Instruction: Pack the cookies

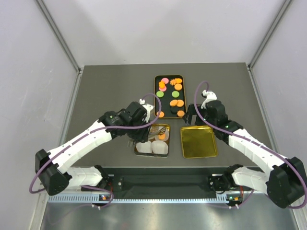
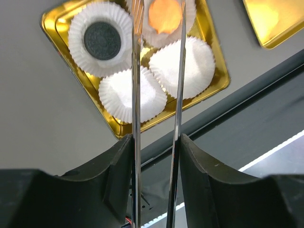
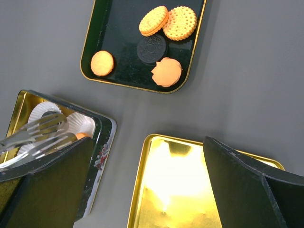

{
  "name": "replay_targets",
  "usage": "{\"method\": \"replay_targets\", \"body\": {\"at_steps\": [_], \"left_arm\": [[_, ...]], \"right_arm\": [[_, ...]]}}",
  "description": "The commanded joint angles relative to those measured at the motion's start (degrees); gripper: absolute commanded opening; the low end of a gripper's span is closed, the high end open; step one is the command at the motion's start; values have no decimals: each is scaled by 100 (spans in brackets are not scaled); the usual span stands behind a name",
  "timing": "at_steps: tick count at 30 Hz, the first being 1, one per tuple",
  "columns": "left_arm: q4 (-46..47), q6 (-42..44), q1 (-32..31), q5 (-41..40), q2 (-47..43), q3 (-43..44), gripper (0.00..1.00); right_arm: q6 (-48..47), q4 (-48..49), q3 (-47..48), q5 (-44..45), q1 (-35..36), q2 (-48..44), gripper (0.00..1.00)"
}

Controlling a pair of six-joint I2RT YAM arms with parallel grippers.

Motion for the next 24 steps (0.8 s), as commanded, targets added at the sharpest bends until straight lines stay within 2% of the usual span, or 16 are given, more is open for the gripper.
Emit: {"method": "replay_targets", "body": {"at_steps": [1, 6, 10, 13, 19, 24], "left_arm": [[-75, 105, -26, -88, -179, 491, 46], [57, 96, -17, -88, -153, 833, 47], [338, 149, -8, -623, 294, 1352, 47], [584, 245, 18, -1062, 865, 1774, 48], [909, 527, 290, -1380, 2366, 2714, 50], [1199, 685, 492, -1205, 3045, 3180, 51]], "right_arm": [[-50, 83, 226, -32, -17, -67, 100], [-50, 83, 226, -41, -17, -84, 100], [-42, 83, 226, -58, -26, -93, 100], [-50, 74, 217, -41, -17, -93, 100], [-42, 74, 208, -32, -17, -93, 100], [-50, 83, 208, -41, -26, -120, 100]]}}
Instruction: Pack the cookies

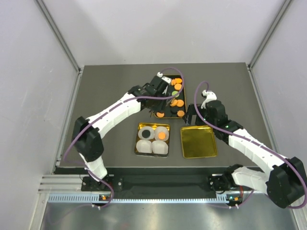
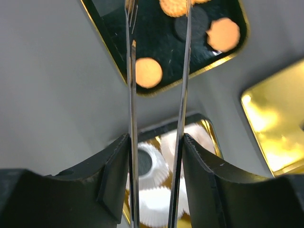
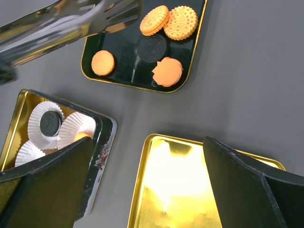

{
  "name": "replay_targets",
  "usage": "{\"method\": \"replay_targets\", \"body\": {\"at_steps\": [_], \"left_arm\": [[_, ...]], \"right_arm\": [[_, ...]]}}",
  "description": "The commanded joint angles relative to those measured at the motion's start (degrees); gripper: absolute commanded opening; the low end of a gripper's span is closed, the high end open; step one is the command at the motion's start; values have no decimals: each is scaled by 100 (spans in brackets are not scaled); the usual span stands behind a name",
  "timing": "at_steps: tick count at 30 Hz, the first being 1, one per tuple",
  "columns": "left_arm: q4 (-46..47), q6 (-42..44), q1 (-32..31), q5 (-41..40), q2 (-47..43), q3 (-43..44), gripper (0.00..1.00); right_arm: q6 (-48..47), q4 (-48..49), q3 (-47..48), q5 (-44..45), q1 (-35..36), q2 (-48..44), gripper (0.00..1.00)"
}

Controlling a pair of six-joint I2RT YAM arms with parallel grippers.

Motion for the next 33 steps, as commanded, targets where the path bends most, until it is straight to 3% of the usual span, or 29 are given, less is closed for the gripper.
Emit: {"method": "replay_targets", "body": {"at_steps": [1, 16, 33], "left_arm": [[428, 228, 127, -81, 302, 451, 52], [902, 106, 453, 815, 620, 390, 56], [903, -9, 567, 1211, 1051, 442, 57]], "right_arm": [[-50, 77, 208, -13, -17, -117, 100], [-42, 85, 208, -30, -26, -100, 100], [-33, 94, 199, -21, -17, -109, 100]]}}
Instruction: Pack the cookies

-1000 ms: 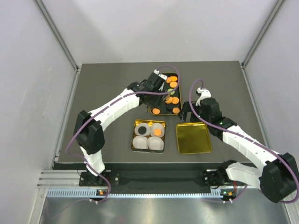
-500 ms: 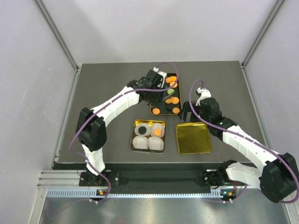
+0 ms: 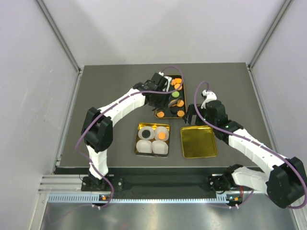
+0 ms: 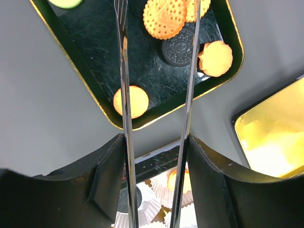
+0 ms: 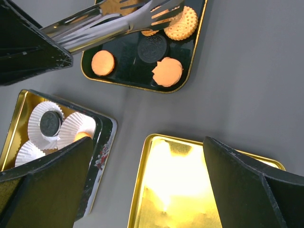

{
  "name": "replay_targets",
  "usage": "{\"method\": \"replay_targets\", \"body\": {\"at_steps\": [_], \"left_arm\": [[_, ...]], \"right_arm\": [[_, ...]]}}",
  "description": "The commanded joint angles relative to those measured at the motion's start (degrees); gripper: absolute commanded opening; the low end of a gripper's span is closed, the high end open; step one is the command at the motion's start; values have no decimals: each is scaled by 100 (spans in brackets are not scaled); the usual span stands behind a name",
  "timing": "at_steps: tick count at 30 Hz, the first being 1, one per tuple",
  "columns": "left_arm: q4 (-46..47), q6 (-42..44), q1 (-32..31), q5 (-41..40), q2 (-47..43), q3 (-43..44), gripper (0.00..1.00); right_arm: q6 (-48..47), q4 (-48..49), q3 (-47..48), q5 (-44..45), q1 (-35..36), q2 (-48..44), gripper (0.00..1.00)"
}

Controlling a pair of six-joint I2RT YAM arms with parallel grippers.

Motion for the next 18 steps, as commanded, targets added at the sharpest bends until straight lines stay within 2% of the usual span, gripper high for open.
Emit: {"method": "replay_targets", "body": {"at_steps": [1, 15, 18], "left_arm": [[262, -53, 40, 166, 15, 108, 57], [78, -70, 49, 201, -108, 29, 51], [34, -53, 58, 193, -134, -6, 47]], "right_arm": [[-33, 75, 199, -21, -17, -91, 100], [-50, 83, 199, -4, -26, -126, 100], [-50, 83, 199, -4, -17, -109, 100]]}}
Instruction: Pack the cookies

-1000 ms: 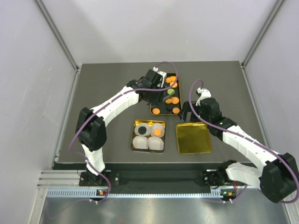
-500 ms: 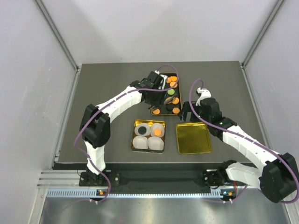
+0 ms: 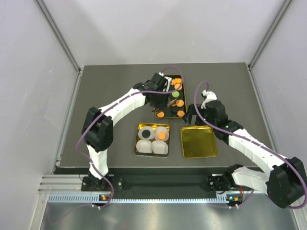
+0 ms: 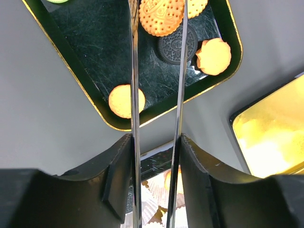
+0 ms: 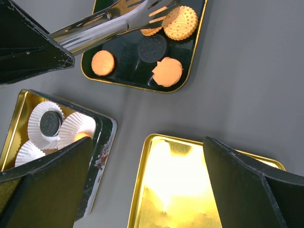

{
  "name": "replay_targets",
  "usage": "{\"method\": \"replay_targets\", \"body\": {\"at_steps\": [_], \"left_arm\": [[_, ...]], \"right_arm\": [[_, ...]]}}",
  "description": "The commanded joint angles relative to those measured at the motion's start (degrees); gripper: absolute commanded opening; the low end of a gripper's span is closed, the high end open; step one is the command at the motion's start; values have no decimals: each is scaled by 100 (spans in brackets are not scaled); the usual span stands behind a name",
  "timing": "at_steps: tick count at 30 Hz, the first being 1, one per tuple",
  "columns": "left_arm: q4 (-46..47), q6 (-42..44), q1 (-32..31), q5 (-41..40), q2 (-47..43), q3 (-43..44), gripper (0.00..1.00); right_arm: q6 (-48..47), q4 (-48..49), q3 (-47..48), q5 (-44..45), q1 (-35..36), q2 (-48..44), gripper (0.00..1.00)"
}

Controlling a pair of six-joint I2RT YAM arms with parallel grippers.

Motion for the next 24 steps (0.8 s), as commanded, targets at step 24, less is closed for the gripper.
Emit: {"method": "replay_targets", "body": {"at_steps": [24], "left_arm": [[-164, 99, 71, -72, -652, -30, 42]], "right_arm": [[-50, 85, 199, 14, -17, -91, 100]]}}
